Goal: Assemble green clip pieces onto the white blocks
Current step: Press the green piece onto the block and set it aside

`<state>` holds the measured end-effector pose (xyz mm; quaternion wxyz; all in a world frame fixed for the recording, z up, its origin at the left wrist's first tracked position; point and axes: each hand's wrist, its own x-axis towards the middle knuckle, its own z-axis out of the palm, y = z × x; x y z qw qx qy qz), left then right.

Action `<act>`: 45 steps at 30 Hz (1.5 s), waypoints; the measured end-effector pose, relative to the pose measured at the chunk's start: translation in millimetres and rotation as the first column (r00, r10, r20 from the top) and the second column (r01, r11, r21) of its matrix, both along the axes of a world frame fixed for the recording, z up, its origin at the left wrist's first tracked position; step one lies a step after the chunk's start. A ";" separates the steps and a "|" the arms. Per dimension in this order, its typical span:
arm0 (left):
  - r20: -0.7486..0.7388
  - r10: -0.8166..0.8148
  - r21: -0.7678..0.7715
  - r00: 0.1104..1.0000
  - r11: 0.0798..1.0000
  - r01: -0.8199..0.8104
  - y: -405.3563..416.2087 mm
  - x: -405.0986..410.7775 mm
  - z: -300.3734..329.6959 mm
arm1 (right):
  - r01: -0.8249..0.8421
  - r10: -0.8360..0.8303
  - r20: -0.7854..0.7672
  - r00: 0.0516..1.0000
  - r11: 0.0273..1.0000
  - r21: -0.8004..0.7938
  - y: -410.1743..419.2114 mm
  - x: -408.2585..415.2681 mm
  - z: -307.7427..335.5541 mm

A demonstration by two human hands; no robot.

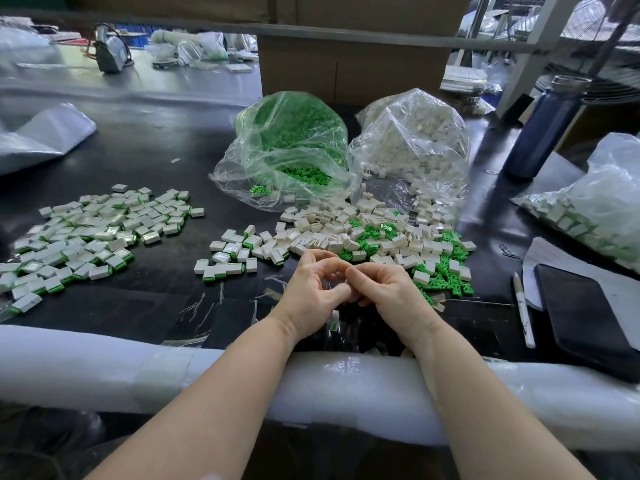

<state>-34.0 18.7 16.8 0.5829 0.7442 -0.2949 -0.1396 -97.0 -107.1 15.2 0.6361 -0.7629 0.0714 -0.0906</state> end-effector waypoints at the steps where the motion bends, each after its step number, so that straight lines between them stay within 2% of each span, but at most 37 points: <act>1: 0.010 -0.015 0.014 1.000 1.000 0.015 0.1 0.0 -0.1 | 0.001 -0.001 -0.004 1.000 1.000 0.018 -0.6 0.2 -0.4; 12: 0.106 -0.115 0.125 0.988 0.987 0.102 -2.1 -1.0 -2.5 | 0.013 -0.013 -0.015 1.000 1.000 0.013 -2.4 2.0 -2.8; 24: 0.040 -0.087 0.066 0.995 0.994 0.084 -1.6 -1.4 0.6 | 0.016 -0.016 -0.002 1.000 0.994 0.105 -0.1 2.0 -1.3; 45: 0.128 -0.103 0.208 0.987 0.975 0.075 -2.1 -1.5 -3.4 | 0.033 -0.029 -0.028 0.999 0.991 0.128 -0.7 1.9 -3.3</act>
